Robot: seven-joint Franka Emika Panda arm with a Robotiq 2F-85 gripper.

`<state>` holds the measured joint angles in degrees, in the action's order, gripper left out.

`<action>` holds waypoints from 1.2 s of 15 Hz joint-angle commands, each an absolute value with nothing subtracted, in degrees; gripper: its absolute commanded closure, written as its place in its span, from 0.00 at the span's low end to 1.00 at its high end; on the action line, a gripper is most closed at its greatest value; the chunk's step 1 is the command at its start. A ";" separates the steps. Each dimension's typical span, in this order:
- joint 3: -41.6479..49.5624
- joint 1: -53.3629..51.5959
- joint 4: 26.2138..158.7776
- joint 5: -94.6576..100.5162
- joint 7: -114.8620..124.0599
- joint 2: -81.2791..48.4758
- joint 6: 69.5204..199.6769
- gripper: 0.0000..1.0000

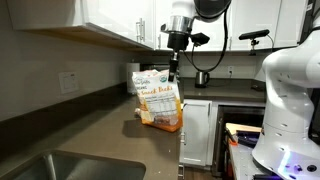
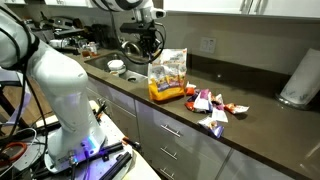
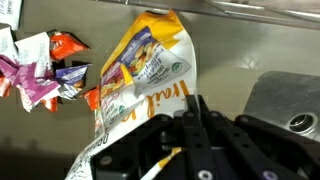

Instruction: Turn the plastic packaging around.

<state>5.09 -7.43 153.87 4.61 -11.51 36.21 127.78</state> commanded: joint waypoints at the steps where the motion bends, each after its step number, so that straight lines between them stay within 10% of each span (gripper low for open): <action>1: 7.05 -8.32 153.42 1.40 -18.86 36.88 124.54 1.00; 10: 11.58 -9.08 151.86 -5.81 -28.12 34.61 121.01 0.99; 11: 11.50 -8.82 151.75 -6.53 -27.35 34.25 120.95 0.73; 18: 0.89 -3.39 152.65 1.13 -10.59 34.32 130.95 0.35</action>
